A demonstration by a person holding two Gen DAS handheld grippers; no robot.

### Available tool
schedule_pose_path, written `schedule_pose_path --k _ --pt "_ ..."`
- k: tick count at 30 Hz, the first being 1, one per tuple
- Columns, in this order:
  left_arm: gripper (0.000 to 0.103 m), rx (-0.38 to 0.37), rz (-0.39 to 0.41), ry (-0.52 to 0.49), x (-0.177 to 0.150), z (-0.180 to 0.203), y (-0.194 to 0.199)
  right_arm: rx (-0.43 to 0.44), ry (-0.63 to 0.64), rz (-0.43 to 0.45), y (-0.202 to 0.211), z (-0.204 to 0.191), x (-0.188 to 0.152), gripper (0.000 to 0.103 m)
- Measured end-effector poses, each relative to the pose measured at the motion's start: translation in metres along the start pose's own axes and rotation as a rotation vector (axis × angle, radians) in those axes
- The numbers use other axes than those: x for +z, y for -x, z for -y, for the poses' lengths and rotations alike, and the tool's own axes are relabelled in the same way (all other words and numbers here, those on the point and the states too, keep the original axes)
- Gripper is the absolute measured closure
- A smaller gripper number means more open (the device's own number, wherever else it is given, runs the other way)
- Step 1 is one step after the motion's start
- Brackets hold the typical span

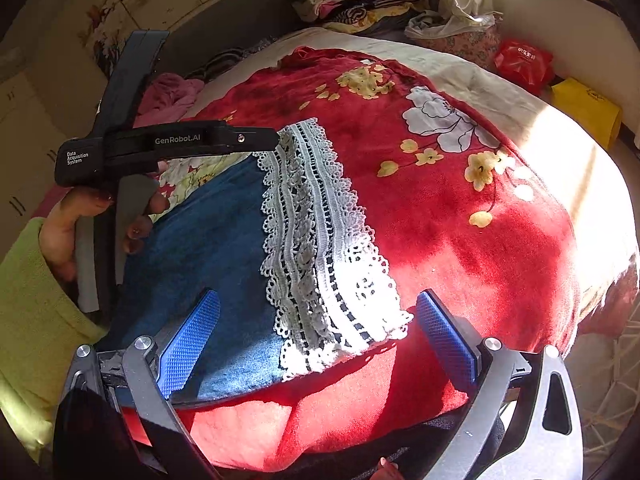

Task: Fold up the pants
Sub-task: 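Grasp the lace hem with the left tool while the right tool grips the denim beside it, then lift the lace hem end with both tools, gathering the leg ends together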

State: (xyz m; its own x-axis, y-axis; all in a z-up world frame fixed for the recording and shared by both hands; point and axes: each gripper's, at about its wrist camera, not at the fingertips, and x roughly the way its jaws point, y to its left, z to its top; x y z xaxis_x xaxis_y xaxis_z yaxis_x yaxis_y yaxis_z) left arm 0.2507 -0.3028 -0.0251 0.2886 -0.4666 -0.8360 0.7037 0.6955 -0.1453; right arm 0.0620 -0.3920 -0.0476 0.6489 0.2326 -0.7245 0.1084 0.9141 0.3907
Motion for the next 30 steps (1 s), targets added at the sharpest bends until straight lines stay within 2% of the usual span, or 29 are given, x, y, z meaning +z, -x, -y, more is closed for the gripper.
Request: schedule_pose_path --k 7,9,15,16,17,18,19,22,24,27,30 --pt "0.015 -0.071 -0.029 -0.047 0.000 0.003 -0.021 0.064 0.005 0.009 -0.005 0.001 -0.001 0.007" --pt "0.020 -0.068 -0.054 -0.048 -0.001 0.002 -0.031 0.062 -0.001 -0.006 -0.011 0.004 0.000 0.017" --pt "0.020 -0.117 -0.033 -0.026 -0.003 -0.004 -0.036 0.055 -0.018 -0.004 -0.014 0.007 -0.002 0.024" --pt "0.020 -0.125 -0.032 -0.023 -0.002 -0.005 -0.035 0.056 -0.021 -0.003 -0.013 0.008 -0.002 0.028" --pt "0.020 -0.127 -0.034 -0.023 -0.002 -0.006 -0.035 0.065 -0.029 0.000 -0.012 0.010 -0.002 0.040" --pt "0.021 -0.131 -0.035 -0.031 -0.002 -0.005 -0.033 0.080 -0.039 0.002 -0.010 0.012 -0.003 0.046" --pt "0.024 -0.140 -0.034 -0.041 -0.002 -0.004 -0.032 0.091 -0.046 0.006 -0.009 0.014 -0.003 0.046" --pt "0.024 -0.112 -0.027 -0.094 -0.005 -0.002 -0.027 0.098 -0.053 0.007 -0.007 0.017 -0.003 0.046" --pt "0.024 -0.125 -0.036 -0.108 -0.007 -0.003 -0.029 0.102 -0.046 0.006 -0.009 0.015 -0.003 0.047" --pt "0.025 -0.125 -0.044 -0.120 -0.007 -0.001 -0.033 0.102 -0.039 0.005 -0.011 0.012 -0.002 0.054" --pt "0.043 -0.154 -0.024 -0.110 -0.006 0.000 -0.029 0.129 -0.031 0.020 -0.005 0.008 -0.002 0.062"
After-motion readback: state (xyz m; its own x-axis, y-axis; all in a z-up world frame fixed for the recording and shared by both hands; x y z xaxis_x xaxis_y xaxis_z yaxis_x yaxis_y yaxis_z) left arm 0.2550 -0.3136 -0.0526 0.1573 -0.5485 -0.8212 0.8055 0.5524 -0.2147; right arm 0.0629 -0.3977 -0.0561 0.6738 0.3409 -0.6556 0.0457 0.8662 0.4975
